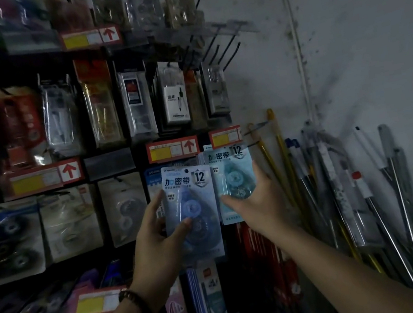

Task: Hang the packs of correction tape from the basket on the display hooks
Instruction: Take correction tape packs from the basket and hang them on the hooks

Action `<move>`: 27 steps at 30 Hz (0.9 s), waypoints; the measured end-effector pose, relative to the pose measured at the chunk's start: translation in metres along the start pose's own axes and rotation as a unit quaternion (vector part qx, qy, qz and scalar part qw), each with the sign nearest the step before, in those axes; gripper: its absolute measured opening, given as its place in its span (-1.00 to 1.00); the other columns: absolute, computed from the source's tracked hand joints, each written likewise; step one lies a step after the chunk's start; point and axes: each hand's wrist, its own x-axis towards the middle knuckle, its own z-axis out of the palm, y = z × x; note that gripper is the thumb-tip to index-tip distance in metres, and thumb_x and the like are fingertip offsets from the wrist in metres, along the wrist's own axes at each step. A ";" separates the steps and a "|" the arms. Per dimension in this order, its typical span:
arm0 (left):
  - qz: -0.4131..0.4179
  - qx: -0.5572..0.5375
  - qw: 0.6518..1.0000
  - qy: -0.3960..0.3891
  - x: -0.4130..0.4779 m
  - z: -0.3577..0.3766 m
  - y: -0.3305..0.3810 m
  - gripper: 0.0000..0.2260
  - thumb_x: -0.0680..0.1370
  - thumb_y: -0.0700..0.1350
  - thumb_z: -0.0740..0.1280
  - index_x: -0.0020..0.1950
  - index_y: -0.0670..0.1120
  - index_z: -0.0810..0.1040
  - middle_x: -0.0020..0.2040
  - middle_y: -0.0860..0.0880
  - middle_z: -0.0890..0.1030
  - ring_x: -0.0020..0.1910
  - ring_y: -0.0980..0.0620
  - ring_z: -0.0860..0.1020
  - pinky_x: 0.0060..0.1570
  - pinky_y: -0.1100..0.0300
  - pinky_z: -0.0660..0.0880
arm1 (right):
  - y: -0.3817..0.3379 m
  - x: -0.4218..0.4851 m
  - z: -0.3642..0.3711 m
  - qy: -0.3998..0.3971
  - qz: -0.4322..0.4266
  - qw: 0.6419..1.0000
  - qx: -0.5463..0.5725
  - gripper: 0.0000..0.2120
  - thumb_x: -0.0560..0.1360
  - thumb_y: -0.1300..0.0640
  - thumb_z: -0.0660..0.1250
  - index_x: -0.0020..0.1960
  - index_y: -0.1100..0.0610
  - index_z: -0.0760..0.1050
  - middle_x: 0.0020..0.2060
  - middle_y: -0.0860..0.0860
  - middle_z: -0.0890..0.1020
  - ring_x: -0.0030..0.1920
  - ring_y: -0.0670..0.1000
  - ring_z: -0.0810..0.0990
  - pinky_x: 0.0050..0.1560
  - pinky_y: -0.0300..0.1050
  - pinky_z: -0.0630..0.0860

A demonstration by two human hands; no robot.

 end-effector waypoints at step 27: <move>0.022 0.015 1.000 -0.006 0.022 0.079 -0.013 -0.30 0.57 -0.19 0.51 0.57 0.25 0.29 0.42 0.04 0.57 0.31 -0.02 0.64 0.18 -0.11 0.68 | -0.010 -0.016 -0.040 -0.154 0.023 0.977 0.149 -0.46 0.58 0.04 0.48 0.52 -0.12 0.43 -0.04 0.01 0.75 -0.09 -0.11 0.75 -0.21 -0.30 0.62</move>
